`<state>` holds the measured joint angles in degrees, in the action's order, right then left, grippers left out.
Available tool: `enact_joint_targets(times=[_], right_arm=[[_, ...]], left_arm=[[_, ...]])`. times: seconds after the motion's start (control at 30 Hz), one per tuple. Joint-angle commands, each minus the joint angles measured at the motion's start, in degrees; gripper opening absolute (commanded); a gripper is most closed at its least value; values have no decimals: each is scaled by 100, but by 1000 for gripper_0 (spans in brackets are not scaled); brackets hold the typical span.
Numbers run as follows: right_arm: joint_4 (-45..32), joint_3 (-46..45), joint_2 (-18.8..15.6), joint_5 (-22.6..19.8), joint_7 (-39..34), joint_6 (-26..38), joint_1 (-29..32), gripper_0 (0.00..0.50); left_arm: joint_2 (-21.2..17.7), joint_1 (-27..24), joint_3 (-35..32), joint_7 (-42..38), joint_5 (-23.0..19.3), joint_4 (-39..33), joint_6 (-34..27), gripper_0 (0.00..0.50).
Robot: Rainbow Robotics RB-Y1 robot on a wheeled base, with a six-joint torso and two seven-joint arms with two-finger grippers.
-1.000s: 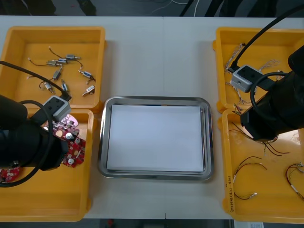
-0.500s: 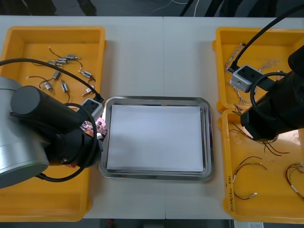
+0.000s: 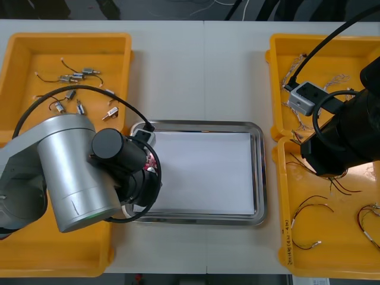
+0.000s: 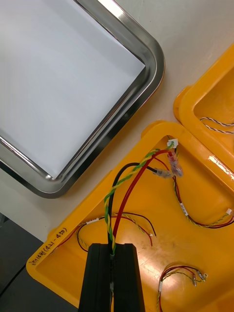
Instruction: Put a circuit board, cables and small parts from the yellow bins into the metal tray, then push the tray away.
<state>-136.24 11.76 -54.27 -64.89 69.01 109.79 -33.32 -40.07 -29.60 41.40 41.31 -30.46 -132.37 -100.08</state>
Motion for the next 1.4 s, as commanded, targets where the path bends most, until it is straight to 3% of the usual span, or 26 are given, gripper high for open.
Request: enact_joint_targets(times=[0.03,0.47,1.33,1.37,1.4], right_arm=[[-52,37,13,-76,-230,21,-184,0],[-52,37,5,-94,-247,21,-184,0],[-52,37,5,-76,-247,21,-184,0],[-52,37,13,-85,-256,21,-184,0],[-52,37,5,-85,-247,21,-184,0]], left_arm=[[157,-186,325,-457,198,132,270,0],[210,-186,1002,-817,541,598,990,0],[271,-90,1362,-1204,725,607,1122,1],[262,-72,1362,-1222,743,607,1131,17],[245,-46,1362,-1248,796,616,1157,76]])
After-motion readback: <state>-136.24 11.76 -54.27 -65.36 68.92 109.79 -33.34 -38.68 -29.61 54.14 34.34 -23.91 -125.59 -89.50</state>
